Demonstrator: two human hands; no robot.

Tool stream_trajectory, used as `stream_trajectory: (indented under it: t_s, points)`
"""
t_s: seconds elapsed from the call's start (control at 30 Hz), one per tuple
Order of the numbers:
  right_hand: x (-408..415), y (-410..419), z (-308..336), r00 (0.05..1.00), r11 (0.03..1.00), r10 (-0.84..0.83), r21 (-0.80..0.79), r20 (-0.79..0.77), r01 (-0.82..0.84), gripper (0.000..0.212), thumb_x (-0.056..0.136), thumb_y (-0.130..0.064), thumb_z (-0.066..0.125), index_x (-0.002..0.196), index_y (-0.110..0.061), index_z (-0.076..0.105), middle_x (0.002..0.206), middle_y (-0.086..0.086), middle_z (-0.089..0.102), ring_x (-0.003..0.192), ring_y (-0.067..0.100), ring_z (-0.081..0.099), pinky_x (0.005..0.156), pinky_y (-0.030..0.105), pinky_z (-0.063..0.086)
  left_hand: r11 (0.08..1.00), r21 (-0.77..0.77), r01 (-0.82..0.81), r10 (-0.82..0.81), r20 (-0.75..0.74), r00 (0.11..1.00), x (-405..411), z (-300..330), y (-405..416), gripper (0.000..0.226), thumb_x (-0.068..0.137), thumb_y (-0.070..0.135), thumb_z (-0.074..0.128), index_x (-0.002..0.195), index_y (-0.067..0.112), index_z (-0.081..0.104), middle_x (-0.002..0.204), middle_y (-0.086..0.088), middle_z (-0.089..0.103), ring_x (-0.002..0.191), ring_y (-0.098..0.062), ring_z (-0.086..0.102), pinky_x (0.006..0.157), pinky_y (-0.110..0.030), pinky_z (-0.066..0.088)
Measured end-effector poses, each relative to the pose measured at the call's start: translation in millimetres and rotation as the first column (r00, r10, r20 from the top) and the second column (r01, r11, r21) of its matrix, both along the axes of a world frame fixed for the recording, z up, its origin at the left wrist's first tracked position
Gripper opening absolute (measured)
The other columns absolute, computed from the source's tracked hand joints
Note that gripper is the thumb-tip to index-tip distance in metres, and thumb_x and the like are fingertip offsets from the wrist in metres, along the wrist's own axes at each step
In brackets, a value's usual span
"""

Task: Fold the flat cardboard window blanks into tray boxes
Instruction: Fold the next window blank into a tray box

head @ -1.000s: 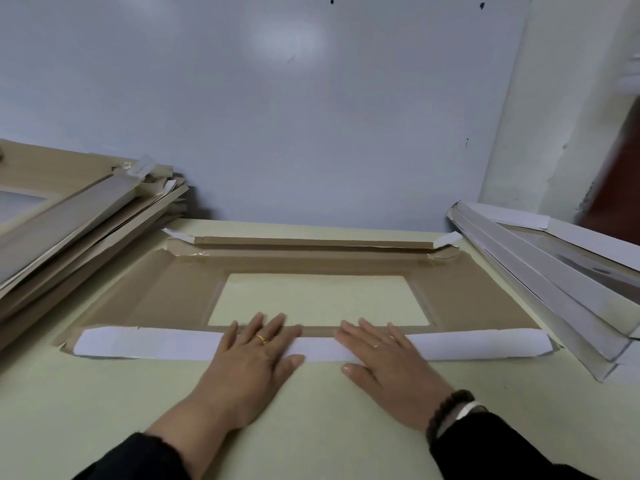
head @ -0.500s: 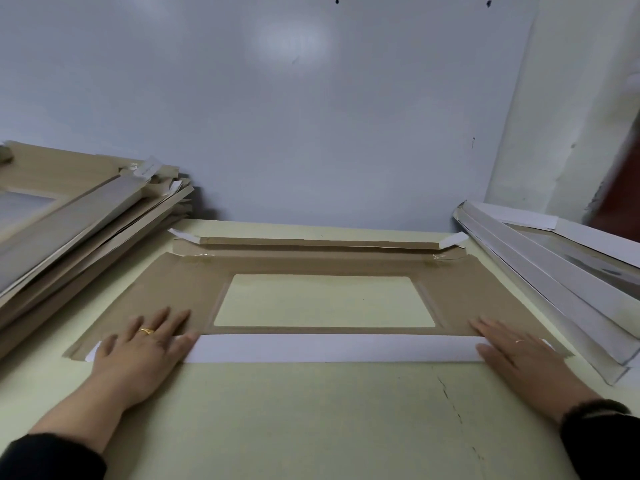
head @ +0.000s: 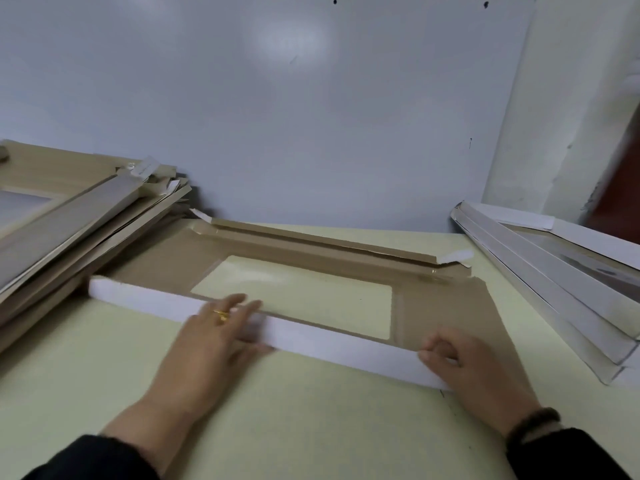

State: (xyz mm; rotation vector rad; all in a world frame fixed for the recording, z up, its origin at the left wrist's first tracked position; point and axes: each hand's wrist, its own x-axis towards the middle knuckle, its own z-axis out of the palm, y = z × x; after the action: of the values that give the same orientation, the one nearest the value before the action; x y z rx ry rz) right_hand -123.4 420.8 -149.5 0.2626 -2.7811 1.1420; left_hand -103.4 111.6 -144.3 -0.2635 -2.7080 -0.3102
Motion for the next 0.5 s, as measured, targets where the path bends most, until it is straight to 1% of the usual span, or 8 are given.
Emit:
stream_trajectory:
  t_s: [0.03, 0.1, 0.13, 0.2, 0.27, 0.33, 0.4, 0.5]
  points:
    - [1.6, -10.2, -1.9, 0.999, 0.999, 0.036, -0.039, 0.002, -0.036, 0.017, 0.084, -0.009, 0.063, 0.074, -0.021, 0.055, 0.052, -0.007, 0.045, 0.052, 0.004, 0.04, 0.052, 0.013, 0.033, 0.998, -0.021, 0.061, -0.06, 0.035, 0.998, 2.3, 1.5, 13.6, 0.055, 0.08, 0.055, 0.057, 0.116, 0.013, 0.065, 0.12, -0.014, 0.062, 0.097, -0.033, 0.063, 0.079, -0.04, 0.052]
    - [5.4, -24.8, -5.5, 0.995, 0.99, 0.099, -0.099, 0.004, -0.098, 0.018, 0.085, -0.003, 0.057, 0.079, -0.02, 0.056, 0.048, -0.006, 0.038, 0.046, 0.005, 0.033, 0.046, 0.014, 0.029, 0.985, -0.092, 0.149, -0.146, 0.042, 0.988, 2.9, -1.6, 31.6, 0.051, 0.067, 0.029, 0.081, 0.114, 0.017, 0.066, 0.116, -0.01, 0.064, 0.093, -0.025, 0.066, 0.075, -0.03, 0.053]
    - [7.4, -28.5, -5.9, 0.993, 0.985, 0.12, -0.128, 0.003, -0.119, 0.019, 0.086, -0.001, 0.055, 0.08, -0.019, 0.056, 0.047, -0.006, 0.038, 0.046, 0.005, 0.032, 0.045, 0.013, 0.028, 0.977, -0.134, 0.166, -0.166, 0.009, 0.986, 1.9, -3.7, 36.8, 0.049, 0.064, 0.02, 0.081, 0.111, 0.018, 0.067, 0.111, -0.008, 0.066, 0.088, -0.022, 0.067, 0.07, -0.025, 0.053]
    - [10.1, -30.2, -5.7, 0.989, 0.97, 0.149, -0.197, 0.01, -0.145, 0.02, 0.086, 0.001, 0.053, 0.079, -0.017, 0.057, 0.044, -0.007, 0.037, 0.044, 0.004, 0.03, 0.045, 0.012, 0.028, 0.971, -0.183, 0.157, -0.171, -0.064, 0.983, 3.6, -2.9, 42.7, 0.037, 0.071, 0.012, 0.061, 0.106, 0.018, 0.07, 0.101, -0.006, 0.068, 0.076, -0.018, 0.067, 0.062, -0.018, 0.05]
    - [13.9, -32.1, -3.6, 0.979, 0.945, 0.197, -0.277, 0.054, -0.175, 0.019, 0.086, 0.004, 0.053, 0.077, -0.012, 0.059, 0.043, -0.008, 0.04, 0.045, 0.002, 0.032, 0.047, 0.011, 0.03, 0.959, -0.228, 0.169, -0.198, -0.112, 0.974, 4.3, -2.7, 46.6, 0.047, 0.073, 0.01, 0.034, 0.102, 0.015, 0.071, 0.091, -0.006, 0.067, 0.066, -0.019, 0.064, 0.054, -0.017, 0.048]
    - [19.3, -35.6, -0.5, 0.963, 0.918, 0.253, -0.337, 0.089, -0.21, 0.017, 0.086, 0.005, 0.054, 0.076, -0.007, 0.059, 0.047, -0.006, 0.049, 0.048, 0.002, 0.039, 0.052, 0.013, 0.031, 0.944, -0.294, 0.149, -0.198, -0.146, 0.969, 4.5, -2.7, 50.2, 0.053, 0.071, 0.009, 0.028, 0.099, 0.012, 0.072, 0.087, -0.007, 0.067, 0.061, -0.02, 0.061, 0.049, -0.018, 0.047]
    - [25.4, -41.1, 2.4, 0.945, 0.888, 0.312, -0.382, 0.095, -0.255, 0.012, 0.085, 0.005, 0.055, 0.078, -0.004, 0.06, 0.052, -0.002, 0.055, 0.053, 0.005, 0.044, 0.055, 0.016, 0.032, 0.932, -0.343, 0.117, -0.181, -0.16, 0.97, 4.7, -2.8, 50.3, 0.051, 0.071, 0.01, 0.031, 0.101, 0.011, 0.073, 0.089, -0.008, 0.068, 0.06, -0.02, 0.061, 0.047, -0.018, 0.047]
    - [35.3, -55.6, 2.6, 0.93, 0.831, 0.356, -0.487, 0.093, -0.269, 0.006, 0.086, 0.005, 0.055, 0.085, 0.0, 0.058, 0.062, 0.011, 0.059, 0.06, 0.016, 0.046, 0.057, 0.024, 0.034, 0.93, -0.356, 0.09, -0.141, -0.122, 0.982, 6.0, -2.4, 51.4, 0.04, 0.066, 0.011, 0.065, 0.105, 0.009, 0.071, 0.094, -0.012, 0.069, 0.058, -0.02, 0.062, 0.041, -0.017, 0.043]
